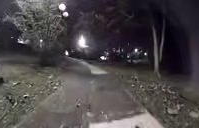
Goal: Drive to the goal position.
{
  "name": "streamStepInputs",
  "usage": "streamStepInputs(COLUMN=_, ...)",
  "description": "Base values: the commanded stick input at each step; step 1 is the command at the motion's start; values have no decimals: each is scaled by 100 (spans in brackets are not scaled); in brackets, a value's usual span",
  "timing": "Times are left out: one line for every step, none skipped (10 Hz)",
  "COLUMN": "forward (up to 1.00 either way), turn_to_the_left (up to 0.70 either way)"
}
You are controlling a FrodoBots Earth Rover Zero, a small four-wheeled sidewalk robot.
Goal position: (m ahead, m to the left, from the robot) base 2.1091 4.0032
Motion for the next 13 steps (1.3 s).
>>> streamStepInputs(forward=45, turn_to_the_left=0)
streamStepInputs(forward=45, turn_to_the_left=0)
streamStepInputs(forward=45, turn_to_the_left=0)
streamStepInputs(forward=45, turn_to_the_left=0)
streamStepInputs(forward=45, turn_to_the_left=0)
streamStepInputs(forward=45, turn_to_the_left=0)
streamStepInputs(forward=45, turn_to_the_left=0)
streamStepInputs(forward=45, turn_to_the_left=0)
streamStepInputs(forward=45, turn_to_the_left=0)
streamStepInputs(forward=45, turn_to_the_left=0)
streamStepInputs(forward=45, turn_to_the_left=0)
streamStepInputs(forward=45, turn_to_the_left=0)
streamStepInputs(forward=45, turn_to_the_left=0)
